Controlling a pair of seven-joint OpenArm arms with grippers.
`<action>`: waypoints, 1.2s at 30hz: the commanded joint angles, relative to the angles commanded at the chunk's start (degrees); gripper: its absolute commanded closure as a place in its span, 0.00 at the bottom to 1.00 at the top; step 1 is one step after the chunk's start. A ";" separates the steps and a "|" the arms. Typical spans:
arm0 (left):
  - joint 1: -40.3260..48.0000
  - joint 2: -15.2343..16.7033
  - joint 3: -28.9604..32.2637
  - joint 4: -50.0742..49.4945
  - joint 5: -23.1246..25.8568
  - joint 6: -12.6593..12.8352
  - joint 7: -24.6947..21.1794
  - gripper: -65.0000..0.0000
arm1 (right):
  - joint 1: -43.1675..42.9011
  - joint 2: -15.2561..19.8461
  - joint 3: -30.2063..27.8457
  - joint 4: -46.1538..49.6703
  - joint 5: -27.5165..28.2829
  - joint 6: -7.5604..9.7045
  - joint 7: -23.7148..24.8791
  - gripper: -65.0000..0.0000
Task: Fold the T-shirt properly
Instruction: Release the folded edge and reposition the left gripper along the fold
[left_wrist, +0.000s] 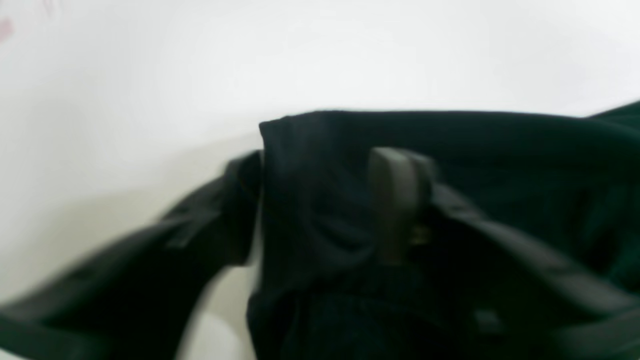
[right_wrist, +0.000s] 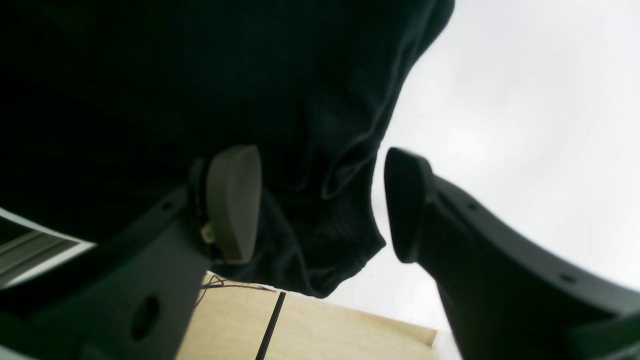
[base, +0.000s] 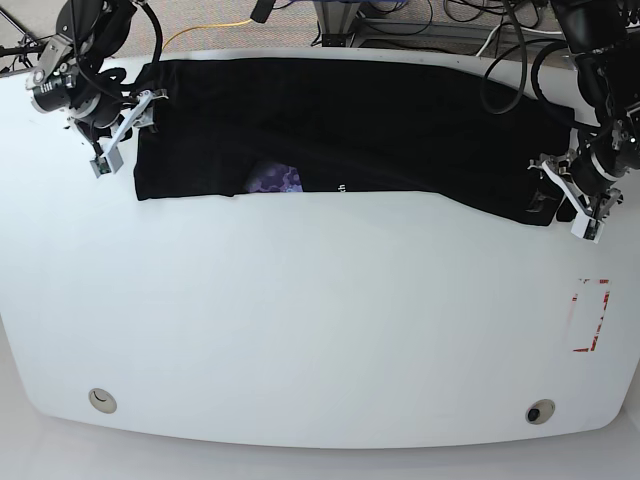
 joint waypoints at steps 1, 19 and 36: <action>0.00 0.00 0.00 1.23 -0.09 0.00 0.09 0.40 | 0.26 0.00 0.00 0.00 0.00 0.00 0.04 0.42; -10.46 2.46 -5.89 -9.76 1.05 2.90 4.22 0.40 | 1.23 -0.35 -0.35 -0.26 -0.18 0.00 2.07 0.42; -18.81 3.52 3.25 -30.24 6.24 2.90 0.26 0.41 | 1.49 -0.35 -0.35 -0.09 0.00 0.00 2.24 0.42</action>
